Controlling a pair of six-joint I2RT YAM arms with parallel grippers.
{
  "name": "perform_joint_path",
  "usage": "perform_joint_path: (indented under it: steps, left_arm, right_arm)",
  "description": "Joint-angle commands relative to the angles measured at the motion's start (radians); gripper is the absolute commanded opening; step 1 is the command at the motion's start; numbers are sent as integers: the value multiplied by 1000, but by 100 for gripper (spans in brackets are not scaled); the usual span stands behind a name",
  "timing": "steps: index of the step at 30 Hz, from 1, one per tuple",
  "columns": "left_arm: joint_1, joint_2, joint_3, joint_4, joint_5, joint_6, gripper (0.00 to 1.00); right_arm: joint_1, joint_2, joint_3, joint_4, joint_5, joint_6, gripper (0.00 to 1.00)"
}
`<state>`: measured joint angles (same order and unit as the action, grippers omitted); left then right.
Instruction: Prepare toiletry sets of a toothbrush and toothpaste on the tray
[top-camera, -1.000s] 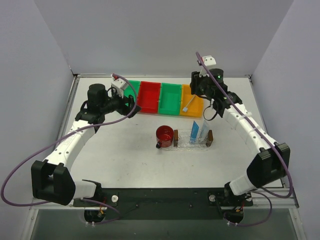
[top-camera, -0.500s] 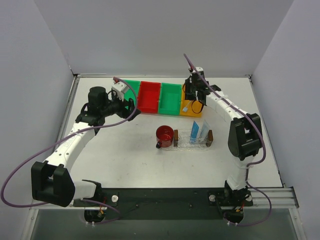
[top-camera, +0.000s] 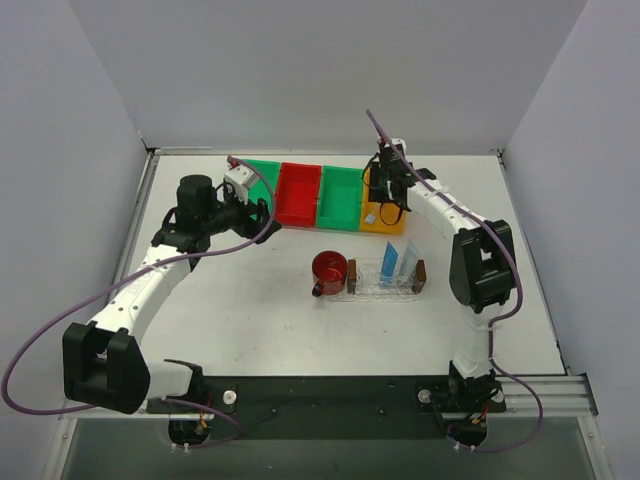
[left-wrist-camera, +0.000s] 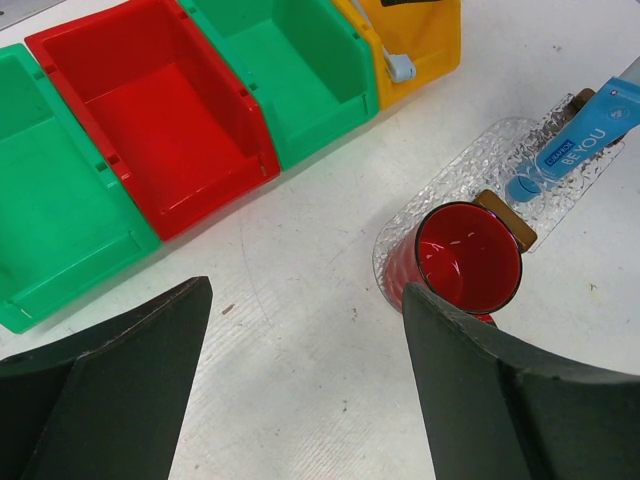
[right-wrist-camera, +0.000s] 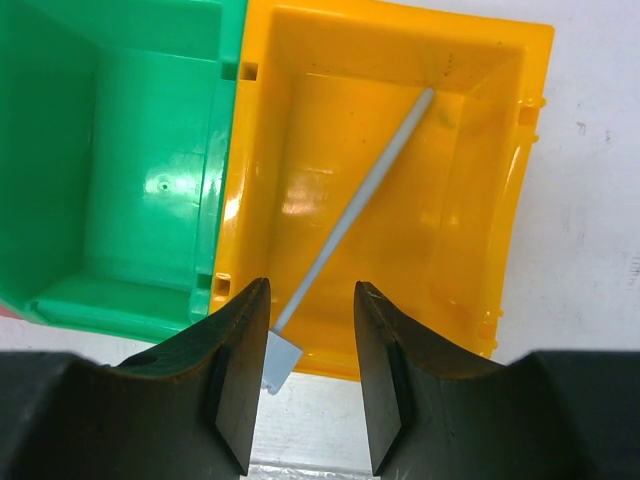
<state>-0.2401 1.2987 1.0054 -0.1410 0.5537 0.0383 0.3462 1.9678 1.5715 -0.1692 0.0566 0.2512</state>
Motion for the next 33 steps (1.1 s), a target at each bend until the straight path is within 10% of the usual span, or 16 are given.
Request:
perform_joint_path:
  steps: [1,33]
  left_arm:
    - [2,-24,-1,26,20,11,88]
    - [2,-21,-13,26,37,20,88]
  right_arm:
    - [-7,43,42,-42,23,23,35]
    - [-23,132,59,-49,5,31,37]
